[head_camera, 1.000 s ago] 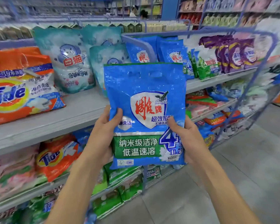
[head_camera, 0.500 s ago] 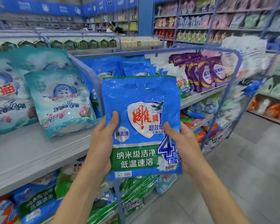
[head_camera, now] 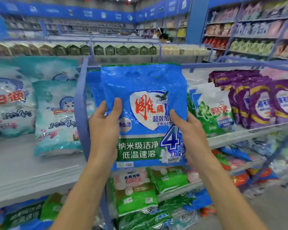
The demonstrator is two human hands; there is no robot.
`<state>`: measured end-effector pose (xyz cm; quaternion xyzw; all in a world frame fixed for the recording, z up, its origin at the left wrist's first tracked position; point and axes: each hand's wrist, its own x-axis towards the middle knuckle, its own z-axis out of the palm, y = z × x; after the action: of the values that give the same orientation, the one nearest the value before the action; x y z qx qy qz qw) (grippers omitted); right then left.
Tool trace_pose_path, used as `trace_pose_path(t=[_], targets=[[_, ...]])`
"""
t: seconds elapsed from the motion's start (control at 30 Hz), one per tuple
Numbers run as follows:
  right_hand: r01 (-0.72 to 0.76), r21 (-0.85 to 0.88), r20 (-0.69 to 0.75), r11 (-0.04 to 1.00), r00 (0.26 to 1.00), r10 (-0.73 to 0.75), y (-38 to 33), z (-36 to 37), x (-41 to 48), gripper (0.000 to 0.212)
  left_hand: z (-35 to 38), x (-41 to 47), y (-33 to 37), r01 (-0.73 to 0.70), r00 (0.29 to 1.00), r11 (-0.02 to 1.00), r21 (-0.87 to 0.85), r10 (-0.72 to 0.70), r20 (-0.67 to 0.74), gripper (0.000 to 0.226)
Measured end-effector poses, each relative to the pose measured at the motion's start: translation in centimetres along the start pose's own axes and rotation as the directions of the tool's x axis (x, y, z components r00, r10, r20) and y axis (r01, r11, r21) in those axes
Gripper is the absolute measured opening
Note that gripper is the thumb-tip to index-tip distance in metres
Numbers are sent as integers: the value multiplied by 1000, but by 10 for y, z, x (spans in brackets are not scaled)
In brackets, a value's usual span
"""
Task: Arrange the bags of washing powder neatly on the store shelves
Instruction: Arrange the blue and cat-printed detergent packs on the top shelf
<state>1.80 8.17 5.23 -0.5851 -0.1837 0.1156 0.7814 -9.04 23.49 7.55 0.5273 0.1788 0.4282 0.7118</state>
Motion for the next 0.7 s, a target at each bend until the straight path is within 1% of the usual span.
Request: trace_pose_path(t=[0.1,0.17,0.2,0.23,0.33,0.37,0.4,0.43,0.5,0.6,0.67,0.7], targets=[[-33,-42,115,999,993,37,8,11,49,11,7,28,-5,-68,986,994,82,79,-144,10],[-33,-63,197,997,979,44,11,21,73,12,12,44,-9,-94,961,985,144,127,-245,13],[-46,-62,222,997,973,59,16,25,84,17,13,51,-11,-99,942,979,178,150,-300,16],[-64,-56,230,996,970,76,18,29,93,29,13,56,-15,-96,925,972,213,166,-341,18],[-104,-17,234,994,967,105,29,42,116,69,7,69,-32,-71,904,960,272,177,-389,17],[-107,-11,247,994,963,106,32,45,122,77,3,72,-37,-70,896,963,260,175,-409,15],[-107,-7,270,994,957,105,32,50,126,80,0,74,-41,-61,888,967,249,167,-428,14],[-111,-9,281,994,954,109,32,54,131,78,-1,76,-42,-57,883,968,243,163,-440,16],[-130,-30,267,991,954,133,29,63,141,68,-1,88,-38,-60,862,969,241,172,-476,26],[-164,-34,264,986,950,167,33,71,154,58,3,113,-36,-110,817,954,280,247,-521,33],[-198,-44,237,979,950,203,38,76,154,59,6,126,-41,-129,813,954,271,258,-522,36],[-218,-49,232,975,947,224,43,76,158,64,6,132,-46,-132,812,955,267,259,-523,39]])
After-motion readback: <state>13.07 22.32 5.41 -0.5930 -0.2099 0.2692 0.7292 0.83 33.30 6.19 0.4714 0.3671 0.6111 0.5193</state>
